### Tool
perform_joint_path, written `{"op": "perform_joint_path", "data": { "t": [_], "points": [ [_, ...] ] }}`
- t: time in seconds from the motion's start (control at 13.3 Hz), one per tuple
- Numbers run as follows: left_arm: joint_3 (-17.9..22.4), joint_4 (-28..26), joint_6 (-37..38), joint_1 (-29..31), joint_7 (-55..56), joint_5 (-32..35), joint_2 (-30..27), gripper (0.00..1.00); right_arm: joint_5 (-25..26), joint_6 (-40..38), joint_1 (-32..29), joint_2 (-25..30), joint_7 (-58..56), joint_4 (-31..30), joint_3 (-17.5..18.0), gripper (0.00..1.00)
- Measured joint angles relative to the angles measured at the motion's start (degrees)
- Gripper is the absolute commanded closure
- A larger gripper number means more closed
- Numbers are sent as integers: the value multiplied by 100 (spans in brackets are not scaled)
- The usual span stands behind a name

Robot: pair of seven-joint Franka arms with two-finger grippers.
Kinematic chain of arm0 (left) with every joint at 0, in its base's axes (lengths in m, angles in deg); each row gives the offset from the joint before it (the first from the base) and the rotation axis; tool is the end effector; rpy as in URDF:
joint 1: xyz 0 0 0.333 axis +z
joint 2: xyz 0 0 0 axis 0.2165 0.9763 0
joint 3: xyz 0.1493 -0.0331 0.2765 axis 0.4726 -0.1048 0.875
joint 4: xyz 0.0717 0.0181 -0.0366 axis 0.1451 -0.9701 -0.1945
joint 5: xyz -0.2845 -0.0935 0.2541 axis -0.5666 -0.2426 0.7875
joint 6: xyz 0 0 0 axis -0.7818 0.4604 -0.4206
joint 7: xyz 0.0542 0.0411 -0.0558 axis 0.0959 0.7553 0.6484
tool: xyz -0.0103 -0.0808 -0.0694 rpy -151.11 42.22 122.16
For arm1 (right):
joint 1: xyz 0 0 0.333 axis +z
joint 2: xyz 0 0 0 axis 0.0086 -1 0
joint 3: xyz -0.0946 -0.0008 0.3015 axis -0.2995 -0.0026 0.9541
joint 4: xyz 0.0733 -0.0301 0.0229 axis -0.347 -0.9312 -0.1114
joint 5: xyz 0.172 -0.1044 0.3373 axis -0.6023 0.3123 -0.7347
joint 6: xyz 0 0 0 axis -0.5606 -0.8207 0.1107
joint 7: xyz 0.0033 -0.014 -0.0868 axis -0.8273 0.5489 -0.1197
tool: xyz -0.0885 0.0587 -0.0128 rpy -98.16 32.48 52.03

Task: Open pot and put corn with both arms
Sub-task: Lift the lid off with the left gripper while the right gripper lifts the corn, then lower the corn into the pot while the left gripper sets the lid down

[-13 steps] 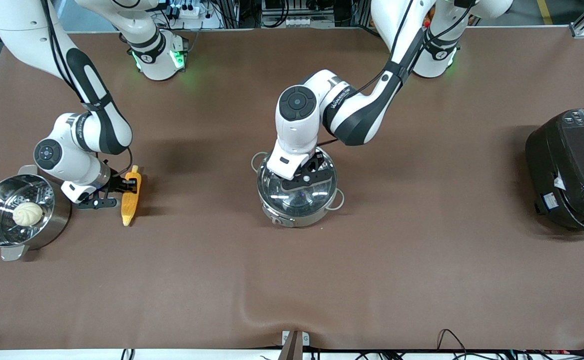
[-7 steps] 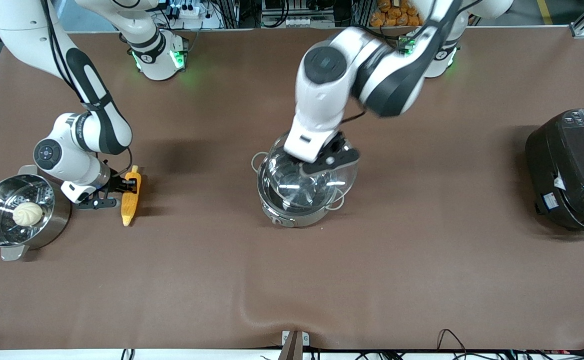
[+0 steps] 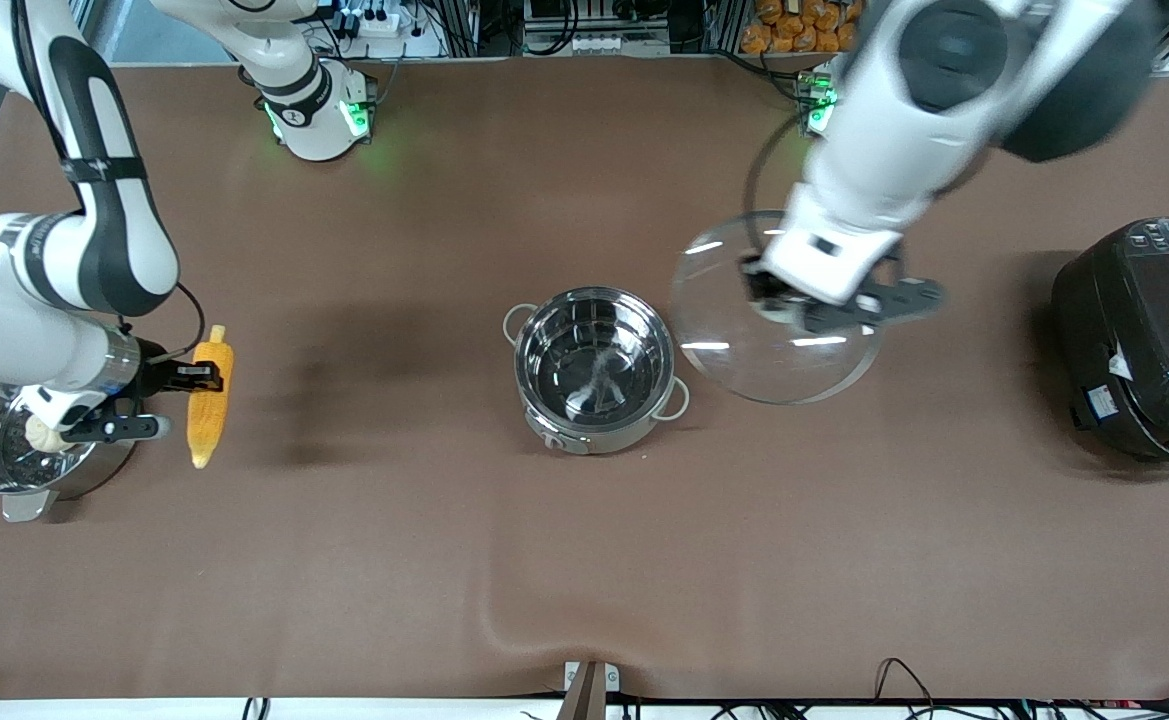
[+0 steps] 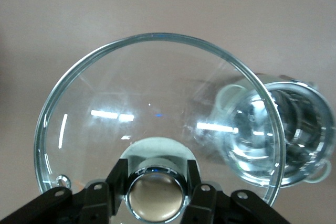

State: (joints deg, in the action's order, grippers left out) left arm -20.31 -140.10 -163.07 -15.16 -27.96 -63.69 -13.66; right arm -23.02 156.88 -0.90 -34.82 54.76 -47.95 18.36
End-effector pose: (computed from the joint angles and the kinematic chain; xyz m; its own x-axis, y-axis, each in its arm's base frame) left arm 0.5719 -0.2681 0.5744 0.9854 0.1608 -0.0566 0.1606 -0.9870 -0.0088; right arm 0.6096 -0.0354 0.3465 0.9903 0.0559 -0.1271 0.0482 -0.9969 -0.0627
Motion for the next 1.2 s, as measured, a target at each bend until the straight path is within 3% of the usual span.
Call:
{"op": "perform_joint_path", "data": {
  "t": [0.3, 0.67, 0.9, 1.2],
  "points": [
    [11, -1119, -197, 1036, -1180, -122, -429, 100, -11, -110, 362, -2, 290, 234, 55, 95],
    [18, -2735, -1392, 1816, -2381, -113, -1055, 100, -33, -373, 958, -2, 1107, 790, 87, 95],
    [-35, -3853, -2607, 1813, -2399, 23, -1135, 100, -229, -372, 2010, -100, 2665, 1253, 122, 95],
    [-47, -5235, -4600, 1806, -2399, 306, -972, 100, -577, -184, 3326, -693, 4682, 1963, 136, 95]
  ]
}}
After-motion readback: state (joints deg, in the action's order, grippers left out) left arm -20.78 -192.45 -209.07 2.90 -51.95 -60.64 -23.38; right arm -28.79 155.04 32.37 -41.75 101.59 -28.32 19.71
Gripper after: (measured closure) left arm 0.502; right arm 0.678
